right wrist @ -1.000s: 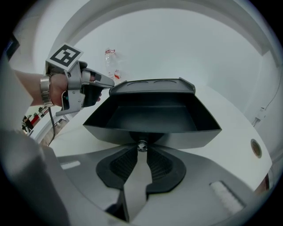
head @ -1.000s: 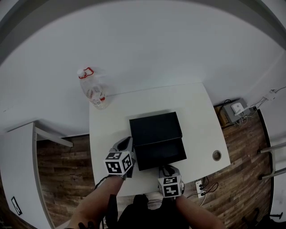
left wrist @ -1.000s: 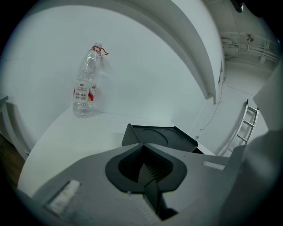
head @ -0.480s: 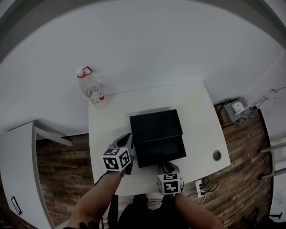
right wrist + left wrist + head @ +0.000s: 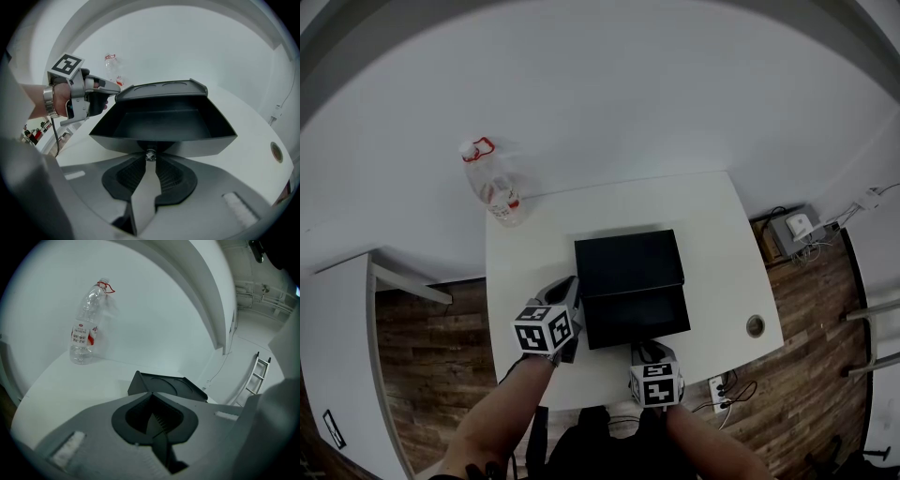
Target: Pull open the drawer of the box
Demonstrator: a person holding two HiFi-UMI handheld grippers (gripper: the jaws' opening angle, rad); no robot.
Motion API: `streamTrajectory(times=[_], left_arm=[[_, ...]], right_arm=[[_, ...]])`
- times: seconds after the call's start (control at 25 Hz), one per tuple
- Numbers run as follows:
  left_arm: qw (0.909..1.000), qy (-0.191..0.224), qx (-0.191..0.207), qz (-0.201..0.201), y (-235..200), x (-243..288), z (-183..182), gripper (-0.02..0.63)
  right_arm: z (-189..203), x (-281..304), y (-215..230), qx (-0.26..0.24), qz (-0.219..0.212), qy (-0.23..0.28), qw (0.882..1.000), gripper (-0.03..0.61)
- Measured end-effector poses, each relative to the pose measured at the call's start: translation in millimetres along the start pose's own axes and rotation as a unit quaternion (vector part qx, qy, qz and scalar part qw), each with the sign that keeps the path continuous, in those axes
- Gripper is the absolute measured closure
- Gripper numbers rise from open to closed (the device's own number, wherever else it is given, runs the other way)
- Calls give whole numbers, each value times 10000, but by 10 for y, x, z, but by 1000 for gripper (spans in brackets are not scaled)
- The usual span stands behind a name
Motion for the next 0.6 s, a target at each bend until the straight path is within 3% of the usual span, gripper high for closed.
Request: streamTrajectory(times=[0.48,0.6], left_arm=[[9997,-89,-188,106,-63,-35,52,604],[9997,-113,-230,39,-147,-139,122,604]], right_arm=[[16,-9,12,-24,-60,66,10000,507],[37,-54,52,54,-114,149,9998,479]])
Point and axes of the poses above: the fingertips, and each gripper's own axes: x forward along the fingers, y to its right, z out of its underside, the point moved 9 cm from there along -x, backward along the fingers, and after that the axes turned 3 degrees about -y, right-handed, at the moved point
